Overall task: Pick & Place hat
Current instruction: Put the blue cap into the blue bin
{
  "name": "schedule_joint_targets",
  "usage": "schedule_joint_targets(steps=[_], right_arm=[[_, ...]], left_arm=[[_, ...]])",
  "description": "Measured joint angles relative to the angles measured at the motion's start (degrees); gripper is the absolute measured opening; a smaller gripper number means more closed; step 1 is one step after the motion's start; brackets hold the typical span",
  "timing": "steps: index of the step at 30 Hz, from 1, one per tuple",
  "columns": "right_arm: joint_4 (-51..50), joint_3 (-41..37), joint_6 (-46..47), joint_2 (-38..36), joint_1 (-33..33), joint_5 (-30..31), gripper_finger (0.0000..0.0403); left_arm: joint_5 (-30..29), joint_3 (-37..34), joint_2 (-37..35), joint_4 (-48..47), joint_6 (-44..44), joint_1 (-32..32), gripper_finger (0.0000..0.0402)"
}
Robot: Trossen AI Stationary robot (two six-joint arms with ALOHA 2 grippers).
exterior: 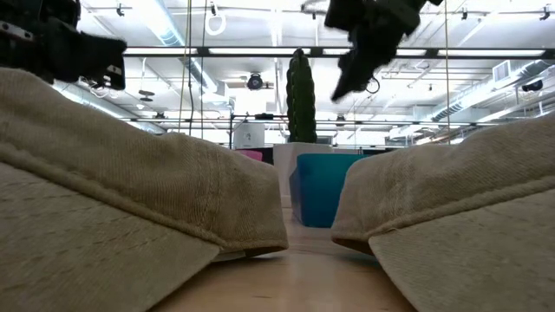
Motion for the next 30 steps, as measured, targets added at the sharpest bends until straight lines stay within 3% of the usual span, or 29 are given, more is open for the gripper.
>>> schedule_joint_targets(steps=[6,22,25,30], right_arm=[[3.3,-1.7,-4.2,-6.9,-0.3,0.0,0.0215],[27.2,-26.7,-12.2,-33.1,-5.0,-0.5,0.0215],[33.6,-31.1,-12.7,-36.5,-7.6,-0.4,0.0215],[41.2,-36.6,-11.9,-40.0,-11.6,-0.4,0.0215]], left_arm=[[0.0,0.0,0.0,1.2,-0.2,0.0,0.0003],[-0.3,0.0,0.0,3.5,-0.1,0.0,0.0003],[-4.1,0.0,0.1,6.7,5.7,0.6,0.0003],[-19.0,1.0,0.6,7.8,4.9,3.2,0.0003]])
